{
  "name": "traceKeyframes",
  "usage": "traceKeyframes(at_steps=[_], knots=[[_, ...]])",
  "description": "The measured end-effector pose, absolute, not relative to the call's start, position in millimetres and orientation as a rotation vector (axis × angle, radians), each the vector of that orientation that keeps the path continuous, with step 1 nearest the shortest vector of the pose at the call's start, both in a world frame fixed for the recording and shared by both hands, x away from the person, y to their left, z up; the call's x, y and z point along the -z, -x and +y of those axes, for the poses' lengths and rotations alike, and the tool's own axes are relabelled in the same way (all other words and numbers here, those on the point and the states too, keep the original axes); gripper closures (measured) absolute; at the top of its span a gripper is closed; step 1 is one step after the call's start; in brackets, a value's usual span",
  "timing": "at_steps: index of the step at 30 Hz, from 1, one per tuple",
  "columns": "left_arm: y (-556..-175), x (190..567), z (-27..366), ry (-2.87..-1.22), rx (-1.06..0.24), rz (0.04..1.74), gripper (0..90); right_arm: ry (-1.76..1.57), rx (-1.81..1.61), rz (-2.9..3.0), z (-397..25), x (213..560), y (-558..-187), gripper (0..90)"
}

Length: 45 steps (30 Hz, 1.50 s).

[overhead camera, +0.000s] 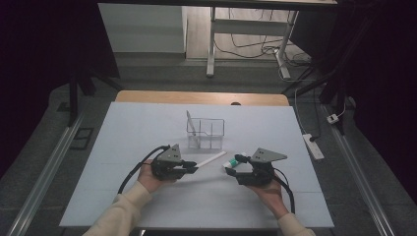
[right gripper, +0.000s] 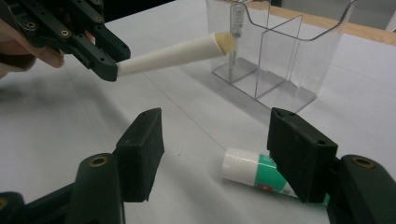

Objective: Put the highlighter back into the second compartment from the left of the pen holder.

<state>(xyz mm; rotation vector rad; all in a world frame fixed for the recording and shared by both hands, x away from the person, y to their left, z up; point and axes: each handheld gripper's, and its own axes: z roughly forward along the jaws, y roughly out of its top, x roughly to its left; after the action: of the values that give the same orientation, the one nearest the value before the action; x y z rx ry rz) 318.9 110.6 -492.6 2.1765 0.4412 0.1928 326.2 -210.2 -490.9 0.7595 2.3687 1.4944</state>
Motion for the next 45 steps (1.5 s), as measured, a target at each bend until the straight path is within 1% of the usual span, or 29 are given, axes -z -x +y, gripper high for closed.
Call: traceKeyframes(at_steps=[11, 21, 31, 39, 45], knots=[[-320.4, 494.3, 98.9, -2.185, -0.193, 0.423, 78.7, -0.77, -1.509, 2.372, -199.7, 492.2, -328.0, 36.7], [-320.8, 494.9, 94.2, -2.197, -0.201, 0.419, 78.7, -0.768, -1.55, 2.351, -191.3, 490.8, -329.1, 39.2], [-319.2, 499.3, 84.1, -2.266, -0.245, 0.413, 78.6, -0.795, -1.621, 2.303, -187.6, 487.2, -330.9, 47.6], [-318.7, 500.9, 79.1, -2.305, -0.257, 0.405, 78.4, -0.818, -1.68, 2.302, -187.2, 486.1, -333.1, 60.3], [-317.7, 501.6, 78.3, -2.322, -0.268, 0.399, 78.3, -0.813, -1.729, 2.289, -187.1, 483.7, -332.6, 62.5]])
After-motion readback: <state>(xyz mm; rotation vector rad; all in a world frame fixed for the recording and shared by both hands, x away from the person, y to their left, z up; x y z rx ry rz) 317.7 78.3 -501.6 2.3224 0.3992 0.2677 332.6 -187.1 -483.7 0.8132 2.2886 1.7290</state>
